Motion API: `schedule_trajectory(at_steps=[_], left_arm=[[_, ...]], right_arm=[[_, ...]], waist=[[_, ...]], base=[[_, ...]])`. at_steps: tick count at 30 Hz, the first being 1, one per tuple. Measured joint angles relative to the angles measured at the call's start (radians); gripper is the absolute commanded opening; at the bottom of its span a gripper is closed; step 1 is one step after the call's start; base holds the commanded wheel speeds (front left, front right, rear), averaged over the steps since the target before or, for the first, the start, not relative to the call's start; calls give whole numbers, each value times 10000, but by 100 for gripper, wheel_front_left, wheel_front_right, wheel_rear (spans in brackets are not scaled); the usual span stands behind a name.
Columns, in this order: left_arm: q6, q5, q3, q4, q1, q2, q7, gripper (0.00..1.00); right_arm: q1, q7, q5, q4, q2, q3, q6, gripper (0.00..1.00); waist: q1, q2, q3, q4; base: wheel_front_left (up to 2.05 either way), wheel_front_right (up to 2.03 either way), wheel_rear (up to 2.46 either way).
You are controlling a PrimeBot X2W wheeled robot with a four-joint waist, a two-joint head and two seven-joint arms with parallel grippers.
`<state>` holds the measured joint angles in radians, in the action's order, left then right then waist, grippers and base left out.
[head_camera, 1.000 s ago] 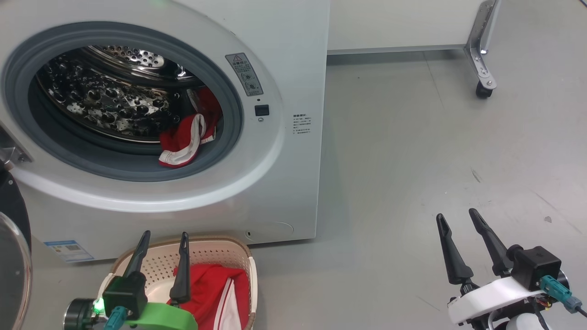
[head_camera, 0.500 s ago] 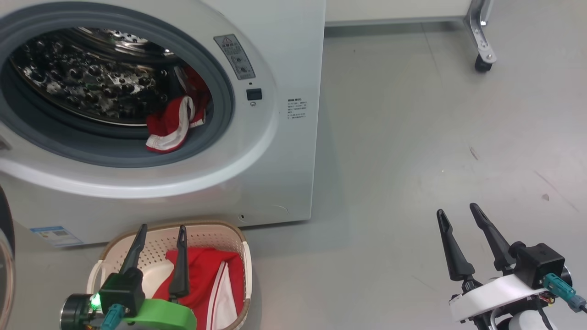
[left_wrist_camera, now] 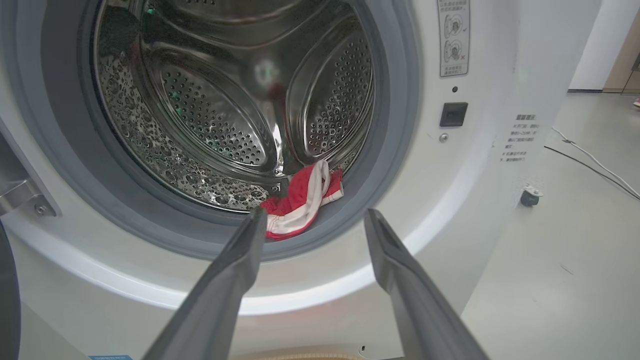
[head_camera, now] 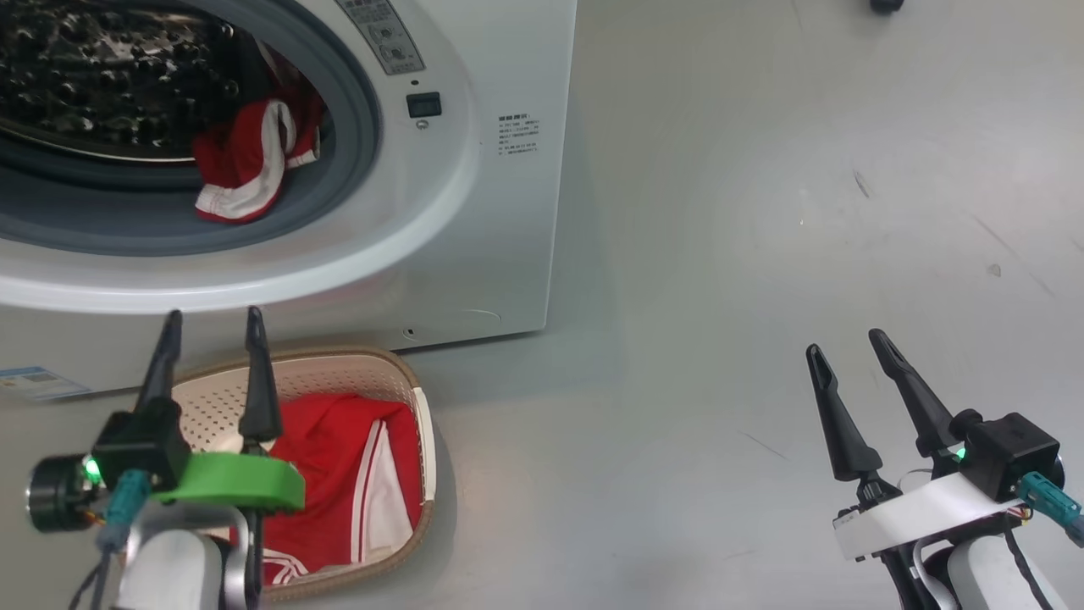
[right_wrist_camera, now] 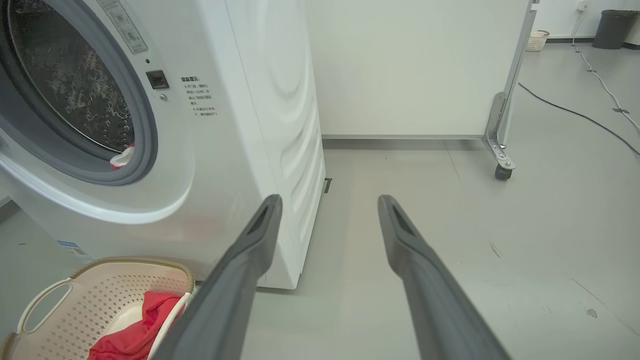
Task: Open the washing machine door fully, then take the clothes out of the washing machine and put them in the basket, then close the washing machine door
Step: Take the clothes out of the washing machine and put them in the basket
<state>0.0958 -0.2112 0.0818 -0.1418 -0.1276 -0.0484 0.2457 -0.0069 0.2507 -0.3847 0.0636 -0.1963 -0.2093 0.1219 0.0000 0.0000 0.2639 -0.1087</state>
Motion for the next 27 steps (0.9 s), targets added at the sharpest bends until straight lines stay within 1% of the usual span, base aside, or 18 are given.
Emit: schedule_trajectory(at_steps=[5,7,8,12,21,27], left_arm=[[50,-232,-529,31,-1046,-109,-523,100],[50,-234,-683,27,-1480,-303,-729,100],[59,-261,-821,-35,-1932,-433,-1018,100],[75,-280,-826,-245,-2804,-704,-1609,100],[75,-708,-1103,-1369,-4275,-1158,-3033,100],[75,-725,-1135,-2036,-5138,-1365,-3641,100]], right_arm=[[-262,0,-13,-44,-29,-2,0,100],[-387,0,-13,-59,-48,2,0,100],[-507,0,-15,-73,-75,6,0,100],[-701,0,-17,-82,-109,-2,0,100],[-1166,2,-19,-44,-130,-238,0,100],[-1325,10,-36,59,-134,-487,2,100]], waist=[[0,0,633,-217],[0,0,877,-307],[0,0,1109,-394],[0,0,1545,-549],[0,0,2244,-865],[0,0,2500,-1100]], base=[[0,0,0],[0,0,0],[0,0,0],[0,0,0],[0,0,0],[0,0,0]])
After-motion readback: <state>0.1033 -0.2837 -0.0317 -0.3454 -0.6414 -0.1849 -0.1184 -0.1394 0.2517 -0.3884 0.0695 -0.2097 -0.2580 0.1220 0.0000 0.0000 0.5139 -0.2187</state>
